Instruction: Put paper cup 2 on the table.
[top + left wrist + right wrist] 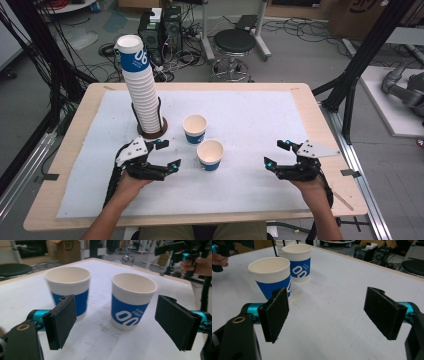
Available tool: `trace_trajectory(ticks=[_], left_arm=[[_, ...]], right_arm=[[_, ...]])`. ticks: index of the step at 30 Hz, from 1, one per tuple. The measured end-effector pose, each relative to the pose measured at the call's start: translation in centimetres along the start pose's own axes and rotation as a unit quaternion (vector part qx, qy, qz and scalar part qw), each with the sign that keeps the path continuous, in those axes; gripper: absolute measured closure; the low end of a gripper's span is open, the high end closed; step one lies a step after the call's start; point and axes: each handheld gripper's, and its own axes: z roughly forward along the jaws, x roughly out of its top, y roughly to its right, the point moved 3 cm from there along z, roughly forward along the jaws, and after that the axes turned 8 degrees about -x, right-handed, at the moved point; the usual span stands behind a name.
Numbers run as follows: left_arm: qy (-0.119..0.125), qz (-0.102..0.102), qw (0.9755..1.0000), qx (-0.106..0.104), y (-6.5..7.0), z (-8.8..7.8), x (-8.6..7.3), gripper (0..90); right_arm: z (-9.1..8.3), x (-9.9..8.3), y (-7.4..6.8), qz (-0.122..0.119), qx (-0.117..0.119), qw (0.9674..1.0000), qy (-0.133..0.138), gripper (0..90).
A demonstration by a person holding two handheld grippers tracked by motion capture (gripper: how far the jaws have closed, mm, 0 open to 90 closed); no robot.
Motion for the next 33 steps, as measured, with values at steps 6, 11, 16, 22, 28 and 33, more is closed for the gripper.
trace_trajectory(ticks=[6, 11, 16, 22, 28, 33], left_arm=[[0.022, -0.008, 0.9994, 0.027, -0.9, -1.9, -0.1, 16.9], [0.056, -0.010, 0.9971, 0.050, -1.4, -3.8, 0.2, 17.2], [0.082, -0.011, 0.9938, 0.074, -1.8, -5.6, 0.6, 17.2], [0.101, -0.019, 0.9908, 0.088, -2.1, -7.4, 0.7, 17.2], [0.110, -0.027, 0.9885, 0.100, -2.2, -8.6, 0.3, 16.9], [0.117, -0.028, 0.9875, 0.103, -2.0, -9.0, 0.2, 17.0]], right_arm=[[-0.1, -0.4, 0.0, -0.005, -0.004, 1.0000, -0.001, 20.7], [-0.6, -0.7, 0.2, -0.001, -0.010, 0.9999, 0.002, 20.7], [-1.0, -0.7, 0.3, -0.003, -0.015, 0.9998, 0.008, 20.7], [-1.3, -0.6, 0.1, -0.008, -0.022, 0.9996, 0.012, 20.7], [-1.5, -0.7, 0.0, -0.005, -0.028, 0.9995, 0.012, 20.7], [-1.6, -0.5, -0.3, -0.009, -0.029, 0.9994, 0.014, 20.7]])
